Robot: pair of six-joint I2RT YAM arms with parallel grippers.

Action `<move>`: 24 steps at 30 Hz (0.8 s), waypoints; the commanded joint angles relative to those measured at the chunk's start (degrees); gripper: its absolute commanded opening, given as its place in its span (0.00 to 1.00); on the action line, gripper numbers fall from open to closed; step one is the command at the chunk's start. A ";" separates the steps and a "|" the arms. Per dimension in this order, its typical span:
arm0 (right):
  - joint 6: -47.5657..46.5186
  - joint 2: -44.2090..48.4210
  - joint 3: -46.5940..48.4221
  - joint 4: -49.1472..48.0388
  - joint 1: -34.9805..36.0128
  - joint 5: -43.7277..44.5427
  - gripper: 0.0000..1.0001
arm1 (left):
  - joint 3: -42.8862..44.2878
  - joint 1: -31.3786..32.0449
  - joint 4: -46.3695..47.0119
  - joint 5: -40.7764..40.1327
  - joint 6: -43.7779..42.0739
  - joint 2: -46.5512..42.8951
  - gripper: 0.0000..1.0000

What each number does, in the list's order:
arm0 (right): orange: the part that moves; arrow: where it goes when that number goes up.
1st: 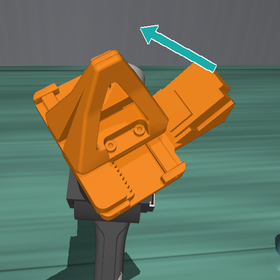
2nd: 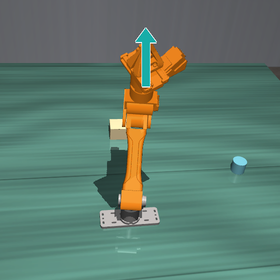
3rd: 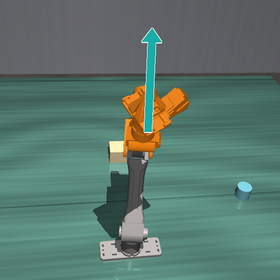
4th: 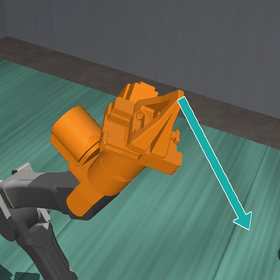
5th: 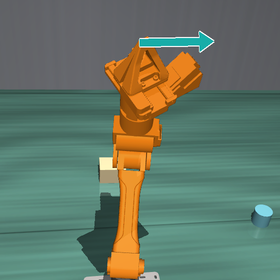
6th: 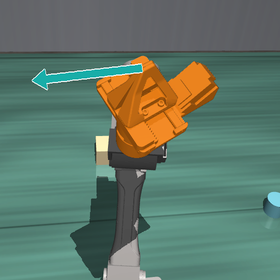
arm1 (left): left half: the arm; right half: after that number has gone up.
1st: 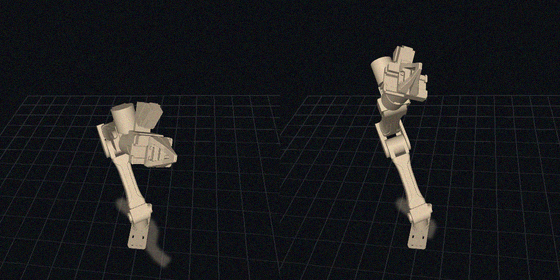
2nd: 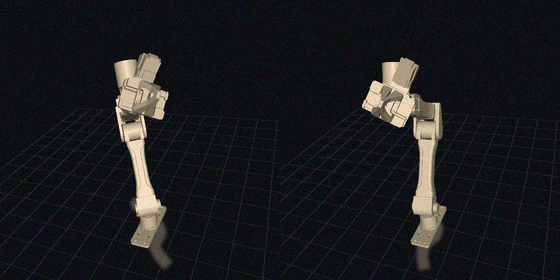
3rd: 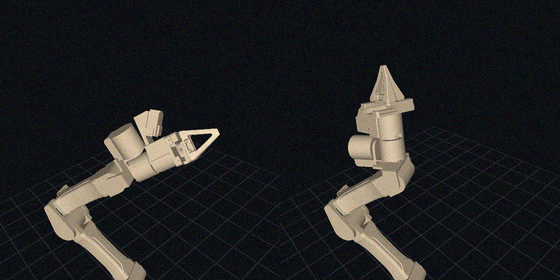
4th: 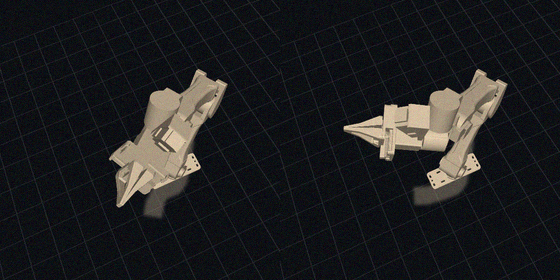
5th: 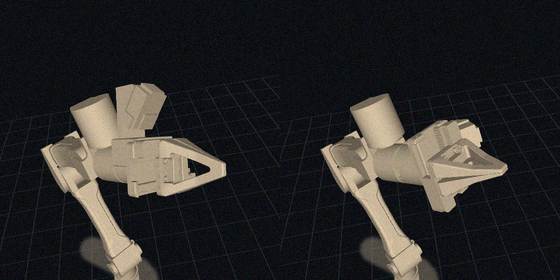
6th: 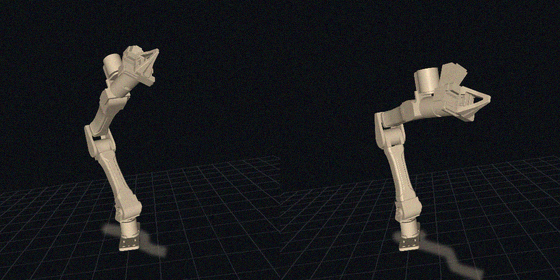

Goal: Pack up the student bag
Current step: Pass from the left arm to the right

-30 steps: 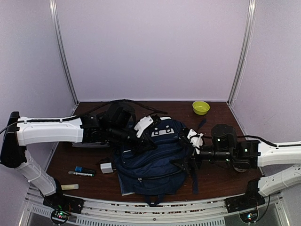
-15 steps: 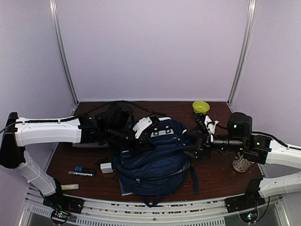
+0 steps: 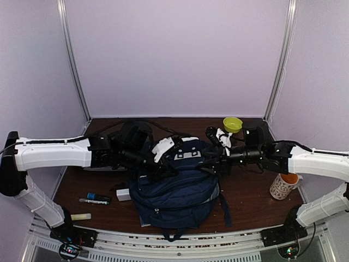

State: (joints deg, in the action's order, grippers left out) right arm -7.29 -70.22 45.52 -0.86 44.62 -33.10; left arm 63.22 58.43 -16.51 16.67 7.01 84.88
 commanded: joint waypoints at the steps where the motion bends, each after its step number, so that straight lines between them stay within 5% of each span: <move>1: -4.61 -2.40 3.43 4.23 -0.23 -5.91 0.70 | 0.35 0.11 4.47 2.22 -0.59 -2.62 0.00; 9: -7.61 -8.09 5.35 6.47 -0.05 -8.46 0.47 | 0.29 0.10 4.47 2.67 -0.44 -3.09 0.00; 17: -8.84 -8.94 4.60 8.87 1.08 -6.13 0.02 | -0.13 0.10 5.52 2.00 0.16 -2.87 0.00; 24: -3.92 1.19 -3.04 6.51 1.65 -1.64 0.00 | 1.34 0.10 5.92 1.74 -0.27 -1.26 0.00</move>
State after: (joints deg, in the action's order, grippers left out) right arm -15.62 -75.29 47.24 3.81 46.37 -40.34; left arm 62.15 58.65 -16.38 17.04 6.94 84.84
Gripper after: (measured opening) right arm 0.080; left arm 0.027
